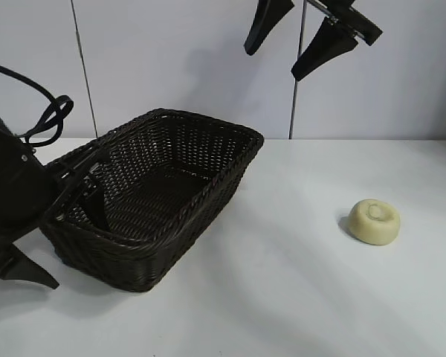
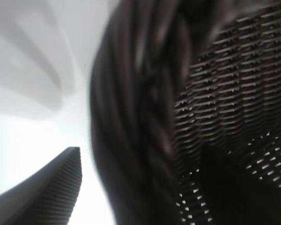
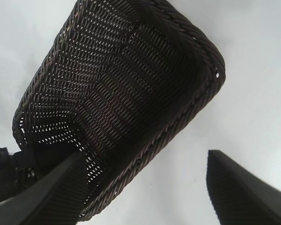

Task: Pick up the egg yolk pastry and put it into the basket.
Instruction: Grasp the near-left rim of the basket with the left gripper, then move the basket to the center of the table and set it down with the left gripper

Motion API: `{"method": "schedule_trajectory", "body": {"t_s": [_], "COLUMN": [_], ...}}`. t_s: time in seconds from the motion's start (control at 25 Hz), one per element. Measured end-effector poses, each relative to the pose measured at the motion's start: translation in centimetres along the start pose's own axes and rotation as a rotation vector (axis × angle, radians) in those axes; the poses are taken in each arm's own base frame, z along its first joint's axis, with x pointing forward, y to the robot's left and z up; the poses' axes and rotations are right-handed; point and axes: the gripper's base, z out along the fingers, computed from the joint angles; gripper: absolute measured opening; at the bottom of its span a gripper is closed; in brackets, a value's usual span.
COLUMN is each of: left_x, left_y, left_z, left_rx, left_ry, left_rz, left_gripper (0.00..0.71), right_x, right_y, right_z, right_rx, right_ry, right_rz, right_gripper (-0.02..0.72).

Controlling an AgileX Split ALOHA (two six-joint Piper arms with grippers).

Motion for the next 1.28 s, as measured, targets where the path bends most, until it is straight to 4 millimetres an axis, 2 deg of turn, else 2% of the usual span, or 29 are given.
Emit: {"method": "schedule_trajectory", "body": {"t_s": [0.24, 0.48, 0.76, 1.04, 1.16, 1.28], "left_x": [0.0, -0.1, 0.1, 0.2, -0.6, -2.4], "left_y": [0.0, -0.1, -0.1, -1.3, -2.1, -2.4], "left_z": [0.0, 0.0, 0.0, -0.8, -1.5, -2.4], "left_rx": [0.001, 0.012, 0.005, -0.016, -0.013, -0.004], "left_ry": [0.000, -0.008, 0.016, 0.083, 0.101, 0.102], "left_rz": [-0.001, -0.010, -0.043, -0.033, 0.010, 0.055], "left_gripper": [0.230, 0.102, 0.102, 0.102, 0.102, 0.102], "right_x": [0.0, 0.0, 0.0, 0.0, 0.0, 0.0], "right_y": [0.0, 0.0, 0.0, 0.0, 0.0, 0.0], "right_z": [0.0, 0.0, 0.0, 0.0, 0.0, 0.0], "right_rx": [0.000, 0.000, 0.000, 0.000, 0.000, 0.000], "right_ry": [0.001, 0.004, 0.004, 0.004, 0.004, 0.004], "right_rz": [0.000, 0.000, 0.000, 0.000, 0.000, 0.000], "right_gripper": [0.517, 0.517, 0.517, 0.517, 0.517, 0.517]}}
